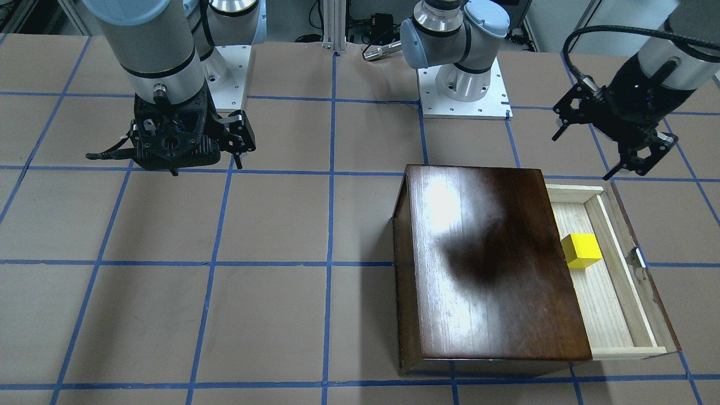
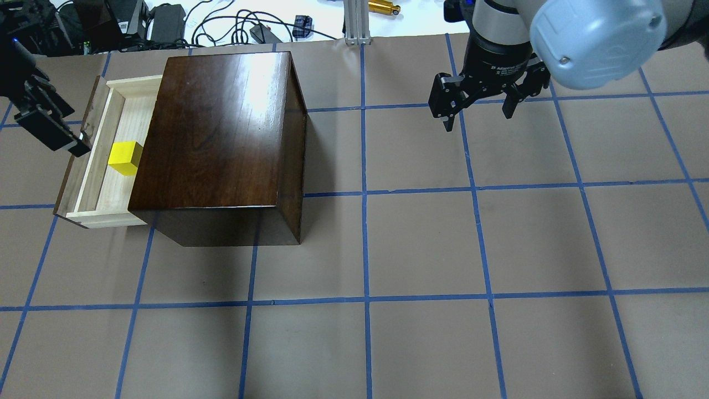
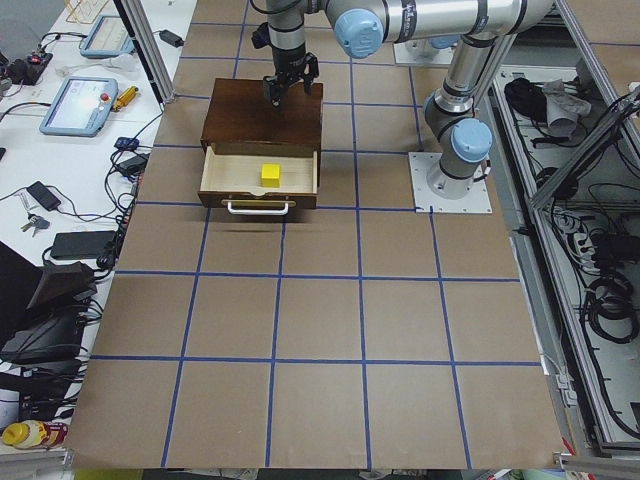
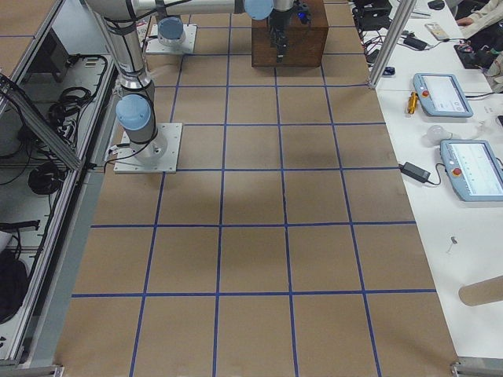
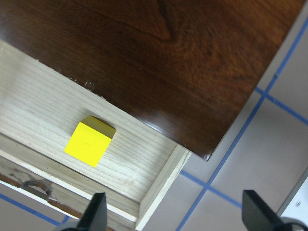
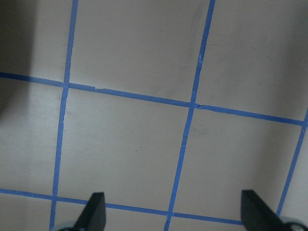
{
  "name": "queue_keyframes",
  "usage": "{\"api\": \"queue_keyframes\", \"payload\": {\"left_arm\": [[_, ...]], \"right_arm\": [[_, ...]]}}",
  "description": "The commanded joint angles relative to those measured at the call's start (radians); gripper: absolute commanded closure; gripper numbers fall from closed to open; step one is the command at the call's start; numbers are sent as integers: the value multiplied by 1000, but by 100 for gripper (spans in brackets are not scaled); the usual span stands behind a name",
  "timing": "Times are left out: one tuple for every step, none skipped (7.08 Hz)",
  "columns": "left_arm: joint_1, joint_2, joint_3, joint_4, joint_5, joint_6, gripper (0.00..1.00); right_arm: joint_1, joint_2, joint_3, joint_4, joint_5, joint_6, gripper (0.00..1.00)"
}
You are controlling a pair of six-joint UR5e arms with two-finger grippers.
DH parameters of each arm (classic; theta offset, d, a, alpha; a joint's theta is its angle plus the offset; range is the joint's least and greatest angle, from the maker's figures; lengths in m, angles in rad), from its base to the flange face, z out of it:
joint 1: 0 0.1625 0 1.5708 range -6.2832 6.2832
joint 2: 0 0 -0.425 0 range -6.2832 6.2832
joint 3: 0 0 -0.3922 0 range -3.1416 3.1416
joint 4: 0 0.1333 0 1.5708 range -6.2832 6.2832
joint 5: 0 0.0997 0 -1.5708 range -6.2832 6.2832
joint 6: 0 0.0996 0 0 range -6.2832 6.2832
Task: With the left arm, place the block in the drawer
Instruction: 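Open the left gripper and raise it away from the drawer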
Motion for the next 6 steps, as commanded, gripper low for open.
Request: {"api": "queue_keyframes", "payload": {"left_arm": [[-144,-21,-13,88,2,-449,0],[-168,-24,-13,88,0,-584,0],[-178,-25,-11,109,-9,-778,0],[-192,-27,-10,132,-7,-923,0],[-218,-27,-11,133,0,-1000,0],[-238,-27,-11,130,2,-1019,0]], "right_arm": [[0,0,0,0,0,0,0],[0,0,0,0,0,-1,0],[0,0,0,0,0,0,0],[0,0,0,0,1,-1,0],[0,0,0,0,1,0,0],[0,0,0,0,0,0,0]]}}
